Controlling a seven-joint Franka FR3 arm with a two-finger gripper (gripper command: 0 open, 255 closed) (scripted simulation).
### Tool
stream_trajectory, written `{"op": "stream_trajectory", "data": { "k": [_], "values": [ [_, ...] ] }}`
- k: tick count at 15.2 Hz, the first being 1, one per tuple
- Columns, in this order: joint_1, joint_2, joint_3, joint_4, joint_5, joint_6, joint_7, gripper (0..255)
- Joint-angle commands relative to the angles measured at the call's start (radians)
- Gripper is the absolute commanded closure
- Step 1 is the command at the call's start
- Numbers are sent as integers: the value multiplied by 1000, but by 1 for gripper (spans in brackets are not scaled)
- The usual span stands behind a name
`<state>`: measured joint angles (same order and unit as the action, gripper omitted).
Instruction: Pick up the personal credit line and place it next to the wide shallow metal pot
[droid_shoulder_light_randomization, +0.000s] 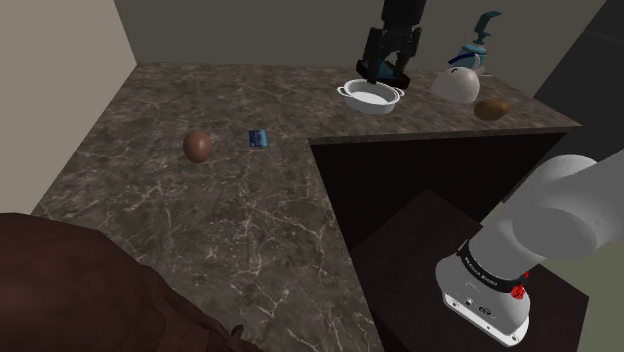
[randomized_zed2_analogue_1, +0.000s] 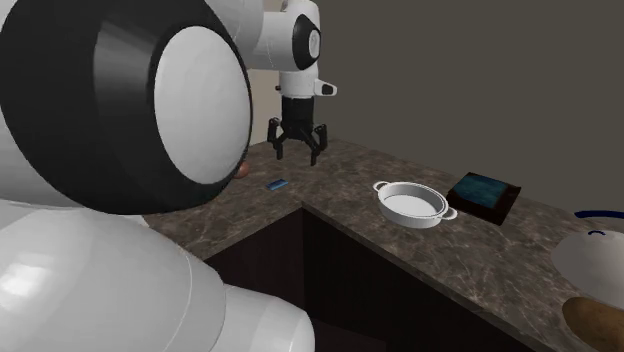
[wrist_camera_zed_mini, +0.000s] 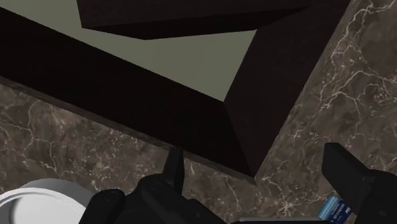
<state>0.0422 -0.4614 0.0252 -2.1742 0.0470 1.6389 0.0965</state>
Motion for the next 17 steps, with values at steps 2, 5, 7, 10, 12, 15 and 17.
{"op": "stream_trajectory", "data": {
  "k": [2,5,7,10,12,15,17],
  "values": [
    [7,134,29,85,31,-1,77,0],
    [15,266,51,177,57,-9,150,0],
    [21,355,62,244,73,-18,196,0],
    [31,491,75,355,96,-37,264,0],
    [38,583,81,436,111,-54,307,0],
    [49,726,87,571,134,-87,370,0],
    [57,824,90,671,150,-114,411,0]
  ]
}}
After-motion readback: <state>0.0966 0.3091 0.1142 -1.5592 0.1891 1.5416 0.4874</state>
